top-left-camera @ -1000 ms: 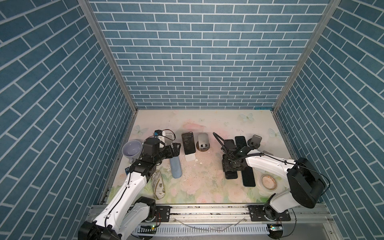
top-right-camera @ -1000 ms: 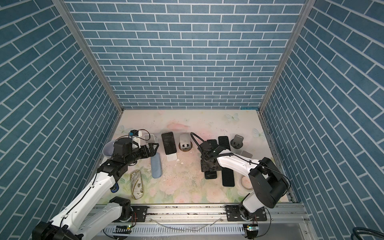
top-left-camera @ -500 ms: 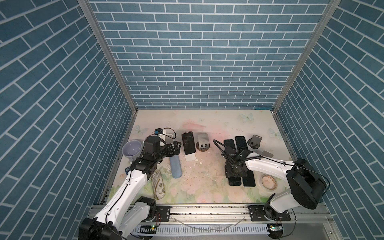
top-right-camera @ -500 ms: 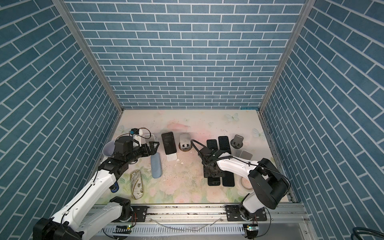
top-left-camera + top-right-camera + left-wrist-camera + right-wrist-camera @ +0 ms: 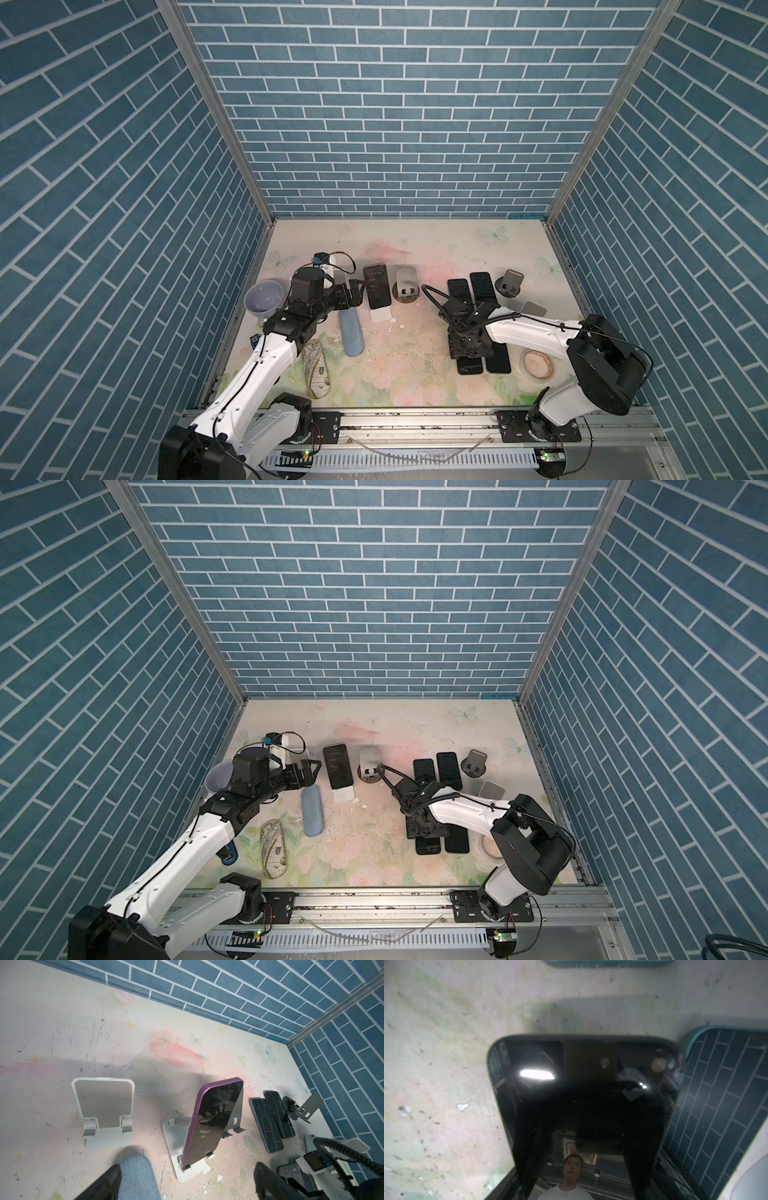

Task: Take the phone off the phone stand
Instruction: 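Lower the black phone flat beside the teal-edged phones with the right gripper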

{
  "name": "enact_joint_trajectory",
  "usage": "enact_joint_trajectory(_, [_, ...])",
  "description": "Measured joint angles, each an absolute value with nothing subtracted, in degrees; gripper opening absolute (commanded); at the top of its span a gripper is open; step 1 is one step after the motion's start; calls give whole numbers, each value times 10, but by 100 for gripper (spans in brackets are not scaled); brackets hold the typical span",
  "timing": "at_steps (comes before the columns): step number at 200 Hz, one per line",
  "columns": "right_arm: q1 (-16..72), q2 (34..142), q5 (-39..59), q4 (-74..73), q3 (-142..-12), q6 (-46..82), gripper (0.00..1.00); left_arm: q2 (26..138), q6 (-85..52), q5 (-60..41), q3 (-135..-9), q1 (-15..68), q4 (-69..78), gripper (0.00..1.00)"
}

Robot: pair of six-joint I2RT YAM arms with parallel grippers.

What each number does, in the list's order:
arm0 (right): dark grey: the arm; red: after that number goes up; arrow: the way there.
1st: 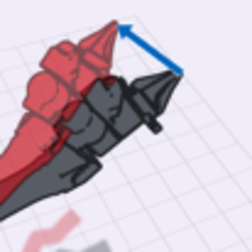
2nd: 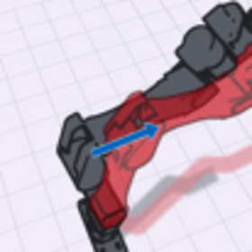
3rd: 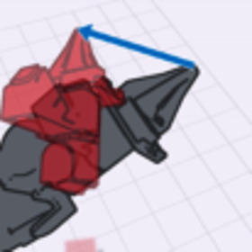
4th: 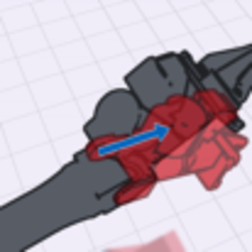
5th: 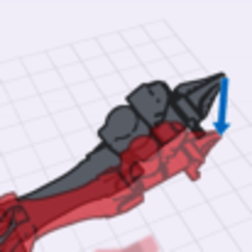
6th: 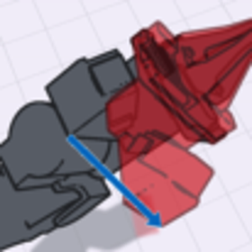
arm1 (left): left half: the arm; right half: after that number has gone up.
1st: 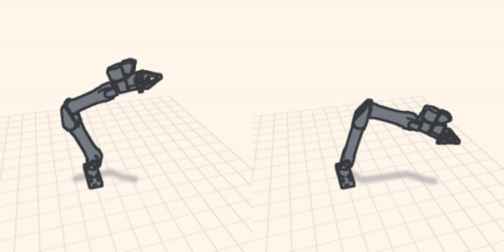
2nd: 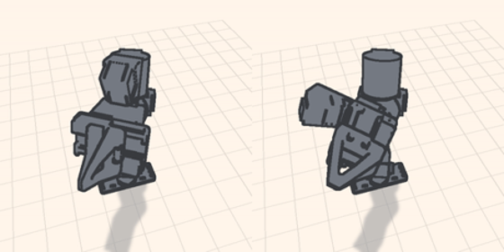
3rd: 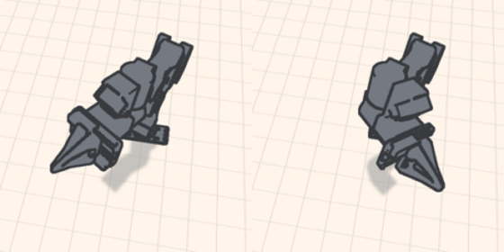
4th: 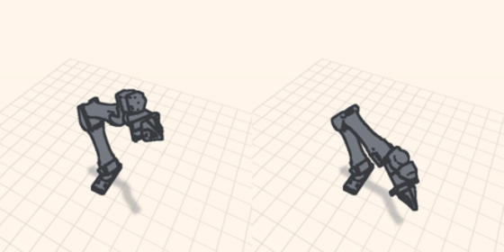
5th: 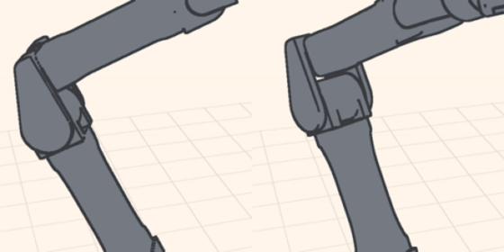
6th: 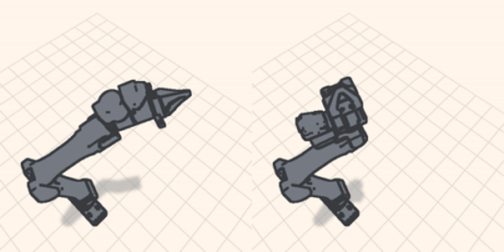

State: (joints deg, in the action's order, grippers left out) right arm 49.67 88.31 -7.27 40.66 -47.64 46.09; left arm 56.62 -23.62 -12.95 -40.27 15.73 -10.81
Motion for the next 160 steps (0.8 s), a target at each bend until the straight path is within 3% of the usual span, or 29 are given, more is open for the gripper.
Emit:
enact_joint_trajectory(77, [502, 890, -70, 403, -480, 478, 78, 569, -234, -126, -404, 166, -109, 100])
enact_joint_trajectory(160, [504, 905, -73, 405, -494, 482, 79, 569, -230, -116, -406, 167, -108, 100])
